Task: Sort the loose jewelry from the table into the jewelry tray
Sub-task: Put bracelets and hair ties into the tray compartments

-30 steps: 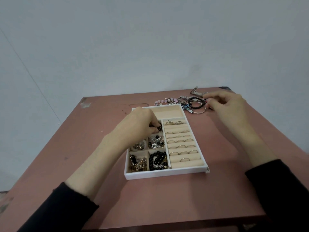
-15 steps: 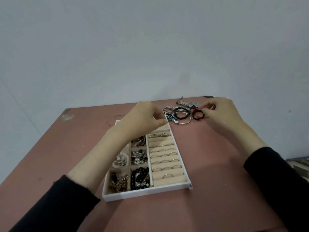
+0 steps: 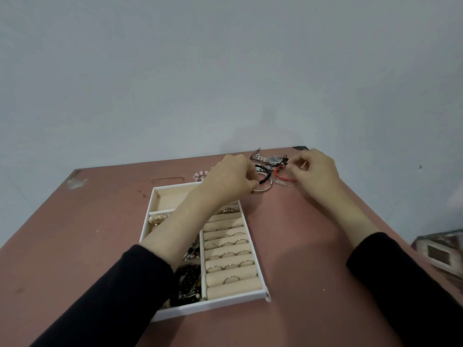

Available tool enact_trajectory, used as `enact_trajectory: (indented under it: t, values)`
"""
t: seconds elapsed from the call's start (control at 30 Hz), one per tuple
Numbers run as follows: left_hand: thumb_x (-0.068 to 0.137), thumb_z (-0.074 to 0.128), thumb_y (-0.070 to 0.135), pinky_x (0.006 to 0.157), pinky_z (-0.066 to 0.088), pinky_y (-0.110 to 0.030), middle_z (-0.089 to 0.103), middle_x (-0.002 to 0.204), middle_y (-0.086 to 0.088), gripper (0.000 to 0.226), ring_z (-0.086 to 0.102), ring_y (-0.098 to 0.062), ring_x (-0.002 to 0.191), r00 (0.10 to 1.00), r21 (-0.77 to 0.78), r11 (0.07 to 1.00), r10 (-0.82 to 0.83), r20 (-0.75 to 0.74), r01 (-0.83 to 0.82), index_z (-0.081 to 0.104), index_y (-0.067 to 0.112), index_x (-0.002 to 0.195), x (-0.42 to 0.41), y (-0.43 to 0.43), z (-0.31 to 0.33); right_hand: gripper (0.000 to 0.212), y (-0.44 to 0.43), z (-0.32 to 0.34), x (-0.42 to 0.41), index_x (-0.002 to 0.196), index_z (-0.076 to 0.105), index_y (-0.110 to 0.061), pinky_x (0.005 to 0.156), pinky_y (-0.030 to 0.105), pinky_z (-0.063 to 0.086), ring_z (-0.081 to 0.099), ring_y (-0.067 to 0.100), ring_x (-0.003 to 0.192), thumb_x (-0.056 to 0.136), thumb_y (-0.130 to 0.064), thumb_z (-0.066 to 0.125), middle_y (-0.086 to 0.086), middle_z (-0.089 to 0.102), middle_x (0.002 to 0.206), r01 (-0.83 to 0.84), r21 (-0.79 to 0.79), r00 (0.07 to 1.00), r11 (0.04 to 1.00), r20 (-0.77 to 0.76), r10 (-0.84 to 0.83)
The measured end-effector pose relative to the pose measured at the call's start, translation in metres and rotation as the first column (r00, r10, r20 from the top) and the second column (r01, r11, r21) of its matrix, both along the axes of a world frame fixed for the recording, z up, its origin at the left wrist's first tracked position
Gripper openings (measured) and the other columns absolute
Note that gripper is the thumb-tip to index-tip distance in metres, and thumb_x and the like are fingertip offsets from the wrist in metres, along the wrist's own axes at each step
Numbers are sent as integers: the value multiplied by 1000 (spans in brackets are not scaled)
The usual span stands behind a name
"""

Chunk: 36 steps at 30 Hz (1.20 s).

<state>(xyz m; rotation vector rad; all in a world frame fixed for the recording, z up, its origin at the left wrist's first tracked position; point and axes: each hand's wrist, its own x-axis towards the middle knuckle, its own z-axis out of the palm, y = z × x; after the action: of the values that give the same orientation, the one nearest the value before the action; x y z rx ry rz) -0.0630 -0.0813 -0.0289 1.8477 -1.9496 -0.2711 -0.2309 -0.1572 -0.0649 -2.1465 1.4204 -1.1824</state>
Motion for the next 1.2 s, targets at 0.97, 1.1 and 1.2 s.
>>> enact_trajectory:
  t: [0.97, 1.1, 1.2]
  values:
    - [62, 81, 41, 85, 47, -35, 67, 108, -11, 55, 57, -29, 107, 983, 165, 973, 174, -51, -164, 66, 10, 105, -40, -78, -30, 14, -1, 12, -1, 72, 63, -25, 69, 28, 45, 56, 10, 67, 80, -14, 62, -2, 63, 71, -58, 150, 795, 987, 605, -45]
    - [63, 85, 26, 80, 51, -32, 69, 102, -15, 43, 63, -27, 100, 980, 188, 974, 151, -132, -125, 69, 4, 96, -35, -61, -17, 14, 1, 12, 0, 71, 63, -25, 67, 28, 44, 56, 8, 64, 77, -14, 62, -5, 62, 67, -63, 155, 802, 986, 596, -43]
    - [70, 79, 15, 59, 44, -21, 68, 83, -11, 21, 63, -22, 81, 979, 161, 983, 120, -164, -93, 71, 6, 88, -28, -37, -4, 13, 7, 14, 3, 70, 63, -26, 63, 26, 42, 55, 8, 63, 78, -15, 63, -4, 63, 69, -85, 166, 812, 982, 584, -29]
